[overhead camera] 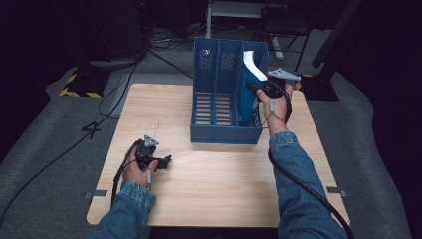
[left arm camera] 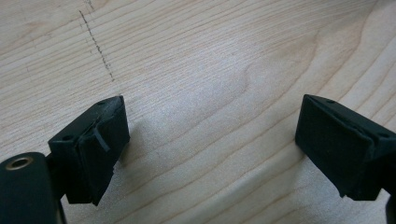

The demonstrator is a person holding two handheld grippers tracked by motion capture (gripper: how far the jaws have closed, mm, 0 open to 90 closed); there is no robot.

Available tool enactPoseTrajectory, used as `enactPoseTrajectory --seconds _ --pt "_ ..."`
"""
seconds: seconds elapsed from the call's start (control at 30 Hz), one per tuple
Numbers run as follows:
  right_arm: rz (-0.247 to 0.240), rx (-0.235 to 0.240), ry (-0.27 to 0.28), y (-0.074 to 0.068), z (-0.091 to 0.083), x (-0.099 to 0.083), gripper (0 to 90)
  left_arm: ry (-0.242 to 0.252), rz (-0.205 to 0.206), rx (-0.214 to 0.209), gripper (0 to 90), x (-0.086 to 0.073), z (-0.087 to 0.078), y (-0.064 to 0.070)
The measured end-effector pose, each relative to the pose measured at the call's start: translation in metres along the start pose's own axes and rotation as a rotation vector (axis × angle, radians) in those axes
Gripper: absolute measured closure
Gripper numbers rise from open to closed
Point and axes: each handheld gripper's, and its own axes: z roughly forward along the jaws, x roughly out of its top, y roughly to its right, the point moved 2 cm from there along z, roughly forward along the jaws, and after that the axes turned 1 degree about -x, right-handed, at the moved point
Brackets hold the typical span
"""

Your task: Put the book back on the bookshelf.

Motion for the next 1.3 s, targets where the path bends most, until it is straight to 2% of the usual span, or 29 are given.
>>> enactPoseTrajectory --seconds 0.17,0.27,0.33,0.4,0.53,0.63,0.73,0.93,1.03,1.1,1.17,1.2,1.3 --pt "0.002 -0.043 0.020 -0.004 0.006 -0.001 59.4 0.000 0.000 0.000 10.4 0.000 0.000 0.000" --pt "0.007 -0.081 0.027 -0.003 0.018 0.002 59.5 0.000 -0.001 -0.001 10.4 0.000 0.000 0.000" --pt "0.014 -0.084 0.014 -0.005 0.024 0.006 58.4 0.000 0.000 -0.001 10.4 0.000 0.000 0.000" --pt "-0.006 -0.093 0.004 -0.008 0.028 0.007 57.6 0.000 -0.001 -0.001 10.4 0.000 0.000 0.000" --pt "-0.004 -0.099 0.005 -0.007 0.025 0.005 55.1 0.000 0.000 0.000 10.4 0.000 0.000 0.000" --pt "-0.022 -0.096 -0.015 -0.006 0.022 0.006 49.5 0.000 0.000 -0.001 10.4 0.000 0.000 0.000" --pt "-0.022 -0.073 -0.015 -0.007 0.013 0.011 37.2 0.000 0.000 0.000 10.4 0.000 0.000 0.000" --pt "-0.018 -0.013 -0.021 -0.006 -0.010 0.017 27.2 0.000 0.000 0.000 10.5 0.000 0.000 0.000" --pt "-0.031 -0.002 -0.020 -0.007 -0.023 0.019 26.7 -0.003 0.005 -0.004 10.6 0.000 -0.001 0.000" --pt "-0.041 0.027 -0.023 -0.009 -0.042 0.021 25.6 -0.004 0.012 -0.012 10.8 -0.002 -0.002 0.000" --pt "-0.048 0.033 -0.023 -0.010 -0.048 0.021 25.6 0.001 0.013 -0.019 11.3 -0.002 -0.002 0.000" --pt "-0.059 0.051 -0.028 -0.010 -0.060 0.021 25.2 0.001 0.015 -0.019 11.2 -0.003 -0.003 0.000" --pt "-0.077 0.071 -0.037 -0.012 -0.076 0.021 24.5 -0.002 0.021 -0.022 11.2 -0.003 -0.003 -0.001"
